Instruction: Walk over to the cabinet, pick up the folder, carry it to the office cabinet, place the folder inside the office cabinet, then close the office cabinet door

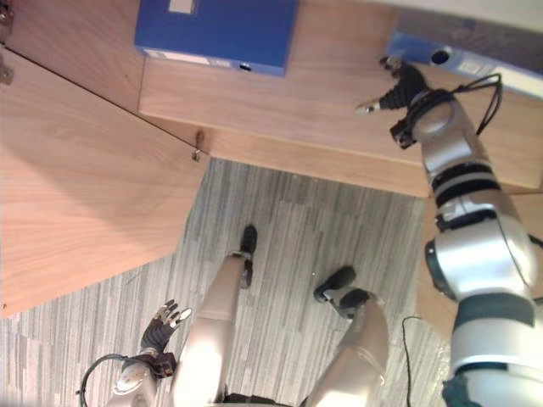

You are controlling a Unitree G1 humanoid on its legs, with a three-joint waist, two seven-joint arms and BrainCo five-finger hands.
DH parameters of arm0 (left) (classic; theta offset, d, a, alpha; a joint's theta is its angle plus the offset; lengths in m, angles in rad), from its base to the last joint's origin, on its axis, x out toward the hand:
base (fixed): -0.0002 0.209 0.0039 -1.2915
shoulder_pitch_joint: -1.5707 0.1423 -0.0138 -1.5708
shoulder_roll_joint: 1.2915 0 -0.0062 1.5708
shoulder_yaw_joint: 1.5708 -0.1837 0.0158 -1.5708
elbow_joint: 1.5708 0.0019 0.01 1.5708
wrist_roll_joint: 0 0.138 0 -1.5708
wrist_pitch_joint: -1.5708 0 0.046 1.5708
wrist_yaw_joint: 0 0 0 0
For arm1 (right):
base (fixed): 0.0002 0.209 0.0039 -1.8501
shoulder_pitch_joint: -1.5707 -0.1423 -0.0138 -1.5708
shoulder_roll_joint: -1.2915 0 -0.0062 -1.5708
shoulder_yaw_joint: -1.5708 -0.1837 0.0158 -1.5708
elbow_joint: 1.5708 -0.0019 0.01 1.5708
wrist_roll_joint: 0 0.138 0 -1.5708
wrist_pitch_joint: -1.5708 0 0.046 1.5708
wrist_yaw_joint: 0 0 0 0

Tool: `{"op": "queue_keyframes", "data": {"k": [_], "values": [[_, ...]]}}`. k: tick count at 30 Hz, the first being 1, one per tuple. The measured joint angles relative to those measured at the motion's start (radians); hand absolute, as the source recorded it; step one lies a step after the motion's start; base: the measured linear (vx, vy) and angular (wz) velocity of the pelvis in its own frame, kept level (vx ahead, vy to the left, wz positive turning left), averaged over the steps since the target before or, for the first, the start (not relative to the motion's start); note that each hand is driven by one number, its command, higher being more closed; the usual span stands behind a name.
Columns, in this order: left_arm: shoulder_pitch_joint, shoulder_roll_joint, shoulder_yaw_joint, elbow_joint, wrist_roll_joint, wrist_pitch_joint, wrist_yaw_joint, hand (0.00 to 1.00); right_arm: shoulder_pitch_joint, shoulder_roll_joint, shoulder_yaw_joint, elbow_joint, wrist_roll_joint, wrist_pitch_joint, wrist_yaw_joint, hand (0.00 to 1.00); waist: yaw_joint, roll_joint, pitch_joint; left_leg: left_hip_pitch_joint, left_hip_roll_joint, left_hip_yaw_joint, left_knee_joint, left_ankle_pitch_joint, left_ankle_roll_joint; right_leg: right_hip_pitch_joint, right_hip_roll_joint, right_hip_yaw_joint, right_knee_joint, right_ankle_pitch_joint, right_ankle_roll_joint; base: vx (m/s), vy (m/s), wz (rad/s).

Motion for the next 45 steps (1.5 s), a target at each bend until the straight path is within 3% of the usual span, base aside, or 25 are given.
{"op": "queue_keyframes", "data": {"k": [7,14,22,27,30,34,36,37,38,39,40,42,45], "values": [[0.0,0.014,0.014,0.004,0.011,0.012,-0.001,0.0,0.123,0.174,0.006,0.001,-0.074,0.009,0.01,0.0,-0.024,-0.041,-0.025,0.157,0.045,0.039,-0.147,0.038,-0.009,0.128,0.072,-0.023,-0.158,0.056,0.002,0.08,-0.029,-0.2],[-0.009,0.023,0.011,0.053,0.047,0.02,-0.001,0.0,0.241,0.35,0.002,0.042,-0.078,0.039,0.053,0.0,-0.034,-0.049,-0.042,0.364,0.091,0.067,-0.31,0.082,-0.038,0.291,0.149,-0.042,-0.283,0.08,0.0,0.07,-0.089,-0.16],[-0.07,0.033,0.015,0.243,0.119,0.046,0.003,0.0,0.604,0.573,-0.255,0.121,-0.165,0.101,0.1,0.0,-0.04,-0.053,-0.119,0.573,0.157,0.077,-0.464,0.126,-0.07,0.499,0.268,-0.079,-0.458,0.118,0.009,0.09,-0.069,-0.07],[-0.069,0.026,0.057,0.355,0.135,0.055,0.027,0.0,0.803,0.638,-0.503,0.139,-0.13,0.096,0.01,0.0,-0.068,-0.049,-0.189,0.677,0.194,0.08,-0.558,0.166,-0.078,0.624,0.37,-0.085,-0.642,0.194,0.006,0.03,-0.032,-0.07],[-0.067,0.012,0.075,0.398,0.167,0.055,0.049,0.0,0.937,0.674,-0.585,0.143,-0.109,0.077,-0.041,0.0,-0.084,-0.046,-0.237,0.728,0.205,0.077,-0.62,0.195,-0.085,0.685,0.411,-0.095,-0.735,0.224,0.01,-0.02,-0.016,0.05],[-0.058,0.0,0.082,0.418,0.183,0.054,0.085,0.0,1.082,0.721,-0.675,0.157,-0.012,0.049,-0.102,0.0,-0.108,-0.036,-0.265,0.751,0.198,0.065,-0.625,0.203,-0.08,0.717,0.411,-0.11,-0.748,0.227,0.01,-0.06,0.022,0.15],[-0.042,-0.012,0.095,0.418,0.181,0.049,0.109,0.0,1.137,0.731,-0.729,0.136,0.091,0.009,-0.138,0.0,-0.119,-0.029,-0.269,0.742,0.185,0.061,-0.54,0.157,-0.068,0.727,0.403,-0.075,-0.747,0.224,0.008,-0.09,0.11,-0.35],[-0.02,-0.038,0.118,0.418,0.177,0.044,0.126,0.0,1.148,0.727,-0.781,0.135,0.135,-0.003,-0.157,0.0,-0.121,-0.013,-0.277,0.729,0.168,0.003,-0.415,0.066,-0.078,0.734,0.404,-0.021,-0.738,0.228,0.014,-0.05,0.117,-0.6],[-0.014,-0.044,0.124,0.418,0.176,0.043,0.129,0.0,1.151,0.725,-0.79,0.134,0.14,-0.005,-0.16,0.0,-0.12,-0.008,-0.28,0.727,0.16,-0.014,-0.389,0.044,-0.083,0.735,0.403,-0.01,-0.735,0.228,0.016,-0.06,0.204,-0.73],[0.006,-0.063,0.139,0.419,0.176,0.041,0.14,0.0,1.158,0.721,-0.818,0.129,0.151,-0.009,-0.168,0.0,-0.12,0.002,-0.288,0.726,0.139,-0.059,-0.332,-0.011,-0.087,0.73,0.403,0.027,-0.723,0.231,0.019,-0.04,0.24,-0.88],[0.03,-0.091,0.16,0.42,0.168,0.038,0.154,0.0,1.172,0.714,-0.851,0.109,0.162,-0.01,-0.177,0.0,-0.121,0.028,-0.308,0.739,0.114,-0.099,-0.297,-0.089,-0.079,0.708,0.403,0.084,-0.698,0.235,0.026,-0.06,0.311,-1.05],[0.026,-0.095,0.186,0.445,0.162,0.034,0.158,0.0,1.18,0.719,-0.892,0.092,0.164,-0.008,-0.179,0.0,-0.129,0.024,-0.326,0.743,0.075,-0.077,-0.291,-0.123,-0.071,0.665,0.38,0.158,-0.673,0.244,0.043,-0.06,0.277,-0.88],[0.026,-0.093,0.195,0.467,0.168,0.031,0.157,0.0,1.197,0.73,-0.9,0.054,0.167,-0.002,-0.178,0.0,-0.139,0.011,-0.346,0.777,0.033,-0.023,-0.339,-0.118,-0.035,0.648,0.351,0.229,-0.707,0.289,0.052,-0.01,0.205,-0.49]]}}
